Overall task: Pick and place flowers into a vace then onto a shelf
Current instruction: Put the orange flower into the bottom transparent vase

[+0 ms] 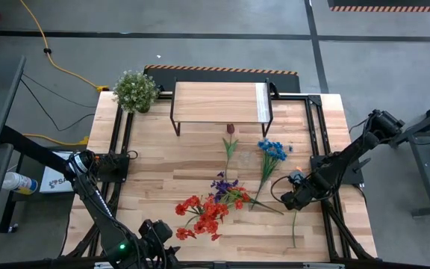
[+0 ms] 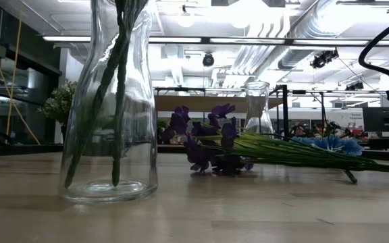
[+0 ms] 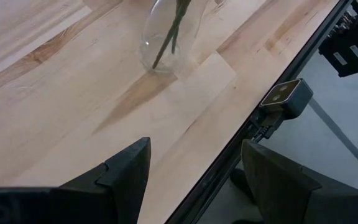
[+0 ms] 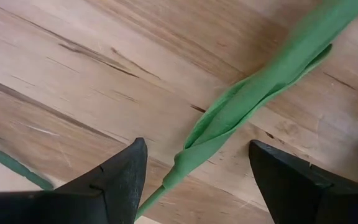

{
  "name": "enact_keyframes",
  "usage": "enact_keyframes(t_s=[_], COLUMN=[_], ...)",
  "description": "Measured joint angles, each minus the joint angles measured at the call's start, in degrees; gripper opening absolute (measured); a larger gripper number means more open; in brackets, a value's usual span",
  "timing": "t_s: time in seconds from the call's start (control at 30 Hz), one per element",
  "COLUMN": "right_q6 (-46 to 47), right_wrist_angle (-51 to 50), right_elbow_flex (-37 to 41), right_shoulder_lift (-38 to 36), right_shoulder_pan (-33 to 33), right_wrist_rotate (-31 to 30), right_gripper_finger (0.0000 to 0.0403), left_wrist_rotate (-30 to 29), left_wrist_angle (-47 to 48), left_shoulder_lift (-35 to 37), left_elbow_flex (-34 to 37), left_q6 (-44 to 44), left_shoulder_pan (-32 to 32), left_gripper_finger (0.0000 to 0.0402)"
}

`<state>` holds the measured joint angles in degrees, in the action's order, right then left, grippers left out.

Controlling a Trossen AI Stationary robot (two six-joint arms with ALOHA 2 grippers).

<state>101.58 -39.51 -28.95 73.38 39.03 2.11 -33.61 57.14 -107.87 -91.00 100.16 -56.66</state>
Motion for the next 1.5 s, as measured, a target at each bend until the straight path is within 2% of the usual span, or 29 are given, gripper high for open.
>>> enact_keyframes(t_s=[0.6,0.73,0.9,1.3,1.37,1.5], right_q6=[1.52,1.98,2.08,0.03,-0.07,0.26], right_wrist_angle=[0.75,0.74,0.68,0.35,0.35,0.38], right_elbow_flex=[0.04,0.06,0.11,0.09,0.09,0.09], right_shoulder_lift=[0.04,0.07,0.09,0.09,0.09,0.09], right_shoulder_pan=[-0.03,-0.59,-1.96,-2.71,-2.71,-2.75], right_wrist_rotate=[1.90,2.48,3.02,-2.29,-2.70,-2.60], right_gripper_finger=[0.0271,0.0260,0.0209,0.0019,0.0009,0.0018], left_wrist_rotate=[-0.04,-0.04,-0.07,-0.09,-0.09,-0.07], left_wrist_angle=[-0.01,0.00,-0.02,-0.02,-0.02,-0.02], left_shoulder_lift=[0.00,0.00,0.00,0.00,0.00,0.00], left_elbow_flex=[0.00,0.00,0.00,0.00,0.00,0.00], left_q6=[0.00,0.00,0.00,0.00,0.00,0.00], left_shoulder_pan=[0.00,0.00,0.00,0.02,0.00,0.00], left_gripper_finger=[0.0282,0.0282,0.0282,0.0282,0.0282,0.0282])
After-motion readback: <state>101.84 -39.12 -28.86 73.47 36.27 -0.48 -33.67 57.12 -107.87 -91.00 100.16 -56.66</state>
